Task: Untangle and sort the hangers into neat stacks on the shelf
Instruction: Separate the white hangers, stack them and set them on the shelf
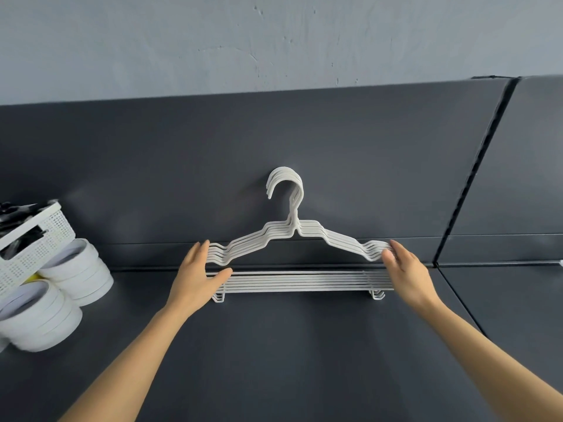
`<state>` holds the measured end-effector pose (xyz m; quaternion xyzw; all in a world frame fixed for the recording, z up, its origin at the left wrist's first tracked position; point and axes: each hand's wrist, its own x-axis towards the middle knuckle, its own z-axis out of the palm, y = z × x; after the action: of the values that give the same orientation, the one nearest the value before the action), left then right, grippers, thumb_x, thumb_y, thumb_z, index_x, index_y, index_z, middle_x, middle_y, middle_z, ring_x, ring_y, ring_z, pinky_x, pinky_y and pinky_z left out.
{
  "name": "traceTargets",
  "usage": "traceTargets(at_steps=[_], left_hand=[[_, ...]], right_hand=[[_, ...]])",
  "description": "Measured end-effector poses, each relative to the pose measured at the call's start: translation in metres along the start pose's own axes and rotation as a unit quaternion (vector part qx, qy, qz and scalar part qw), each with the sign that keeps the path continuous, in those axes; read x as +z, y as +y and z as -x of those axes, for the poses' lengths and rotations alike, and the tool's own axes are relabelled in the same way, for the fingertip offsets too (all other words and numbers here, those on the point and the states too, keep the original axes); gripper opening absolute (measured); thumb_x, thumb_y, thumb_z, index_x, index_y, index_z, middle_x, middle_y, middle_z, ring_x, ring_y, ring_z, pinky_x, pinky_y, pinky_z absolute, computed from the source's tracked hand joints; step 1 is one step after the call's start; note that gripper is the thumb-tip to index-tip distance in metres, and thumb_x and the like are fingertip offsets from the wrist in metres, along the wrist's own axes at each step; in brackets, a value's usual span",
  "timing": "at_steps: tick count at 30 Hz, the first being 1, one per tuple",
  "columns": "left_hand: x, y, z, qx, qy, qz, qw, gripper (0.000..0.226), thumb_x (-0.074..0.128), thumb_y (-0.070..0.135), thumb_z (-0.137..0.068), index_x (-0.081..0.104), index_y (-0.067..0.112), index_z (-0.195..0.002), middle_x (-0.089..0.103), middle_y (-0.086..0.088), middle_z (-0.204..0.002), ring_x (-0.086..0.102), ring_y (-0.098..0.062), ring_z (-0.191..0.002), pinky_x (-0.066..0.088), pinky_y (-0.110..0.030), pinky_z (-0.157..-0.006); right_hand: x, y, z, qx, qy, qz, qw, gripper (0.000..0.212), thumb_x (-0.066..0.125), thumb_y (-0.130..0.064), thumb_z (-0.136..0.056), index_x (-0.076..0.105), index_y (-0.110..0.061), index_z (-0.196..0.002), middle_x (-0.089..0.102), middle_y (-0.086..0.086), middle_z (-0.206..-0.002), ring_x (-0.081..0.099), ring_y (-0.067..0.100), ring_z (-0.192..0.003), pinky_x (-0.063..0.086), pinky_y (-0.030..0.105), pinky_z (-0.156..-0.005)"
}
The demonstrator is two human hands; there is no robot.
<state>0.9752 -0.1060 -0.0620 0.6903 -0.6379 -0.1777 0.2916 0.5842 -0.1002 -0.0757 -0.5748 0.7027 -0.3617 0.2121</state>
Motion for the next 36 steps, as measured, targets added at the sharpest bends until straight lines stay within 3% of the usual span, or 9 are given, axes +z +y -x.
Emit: traceTargets(at_steps=[8, 13, 17, 24, 31, 36], left_hand=[[0.0, -0.004, -0.002, -0.004, 0.004, -0.017, 1.0, 0.079, 0.062, 0.036, -0.088, 0.016, 0.026, -0.152, 0.011, 0.008, -0.159, 0.015, -0.011, -0.145, 0.023, -0.036, -0.115], [0.001, -0.001, -0.002, 0.013, 0.019, -0.054, 0.998, 0.085, 0.064, 0.036, -0.086, 0.013, 0.021, -0.152, 0.007, 0.0, -0.16, 0.006, -0.016, -0.147, 0.012, -0.041, -0.119], [0.002, 0.014, 0.002, 0.091, 0.046, -0.109, 0.989, 0.087, 0.065, 0.036, -0.085, 0.011, 0.019, -0.152, 0.003, -0.003, -0.161, -0.004, -0.017, -0.148, 0.003, -0.039, -0.12], [0.009, 0.051, 0.018, 0.257, 0.087, -0.159, 0.949, 0.086, 0.066, 0.036, -0.083, 0.018, 0.015, -0.151, 0.012, -0.009, -0.159, 0.005, -0.024, -0.147, 0.008, -0.036, -0.118], [0.043, 0.085, 0.036, 0.398, 0.005, -0.106, 0.911, 0.081, 0.069, 0.031, -0.082, 0.025, 0.014, -0.147, 0.025, -0.007, -0.155, 0.014, -0.02, -0.146, 0.02, -0.035, -0.116], [0.076, 0.129, 0.048, 0.435, -0.048, -0.093, 0.894, 0.074, 0.058, 0.049, -0.082, 0.034, 0.013, -0.143, 0.035, -0.007, -0.15, 0.025, -0.02, -0.142, 0.019, -0.029, -0.115]], right_hand=[[0.004, -0.004, -0.003, 0.027, -0.007, -0.028, 0.999, 0.056, 0.031, -0.052, -0.091, 0.04, -0.017, -0.134, 0.049, 0.006, -0.134, 0.037, 0.02, -0.127, 0.034, 0.04, -0.102], [0.005, -0.01, 0.002, 0.022, 0.01, -0.048, 0.999, 0.057, 0.036, -0.044, -0.097, 0.029, -0.016, -0.146, 0.035, 0.004, -0.149, 0.032, 0.017, -0.136, 0.025, 0.033, -0.11], [0.008, -0.021, 0.007, -0.008, 0.063, -0.014, 0.998, 0.06, 0.039, -0.04, -0.097, 0.022, -0.013, -0.148, 0.025, 0.009, -0.154, 0.017, 0.02, -0.143, 0.015, 0.038, -0.117], [0.014, -0.037, 0.027, -0.079, 0.091, 0.085, 0.989, 0.064, 0.04, -0.043, -0.095, 0.017, -0.015, -0.148, 0.017, 0.009, -0.156, 0.004, 0.024, -0.145, 0.011, 0.047, -0.117], [0.004, -0.024, 0.063, -0.083, 0.068, 0.131, 0.985, 0.065, 0.039, -0.044, -0.096, 0.014, -0.019, -0.149, 0.016, 0.002, -0.157, 0.002, 0.021, -0.146, 0.01, 0.043, -0.118], [-0.04, -0.004, 0.089, -0.052, 0.075, 0.141, 0.986, 0.06, 0.042, -0.043, -0.096, 0.024, -0.017, -0.147, 0.018, 0.003, -0.156, 0.01, 0.018, -0.145, 0.016, 0.032, -0.115]])
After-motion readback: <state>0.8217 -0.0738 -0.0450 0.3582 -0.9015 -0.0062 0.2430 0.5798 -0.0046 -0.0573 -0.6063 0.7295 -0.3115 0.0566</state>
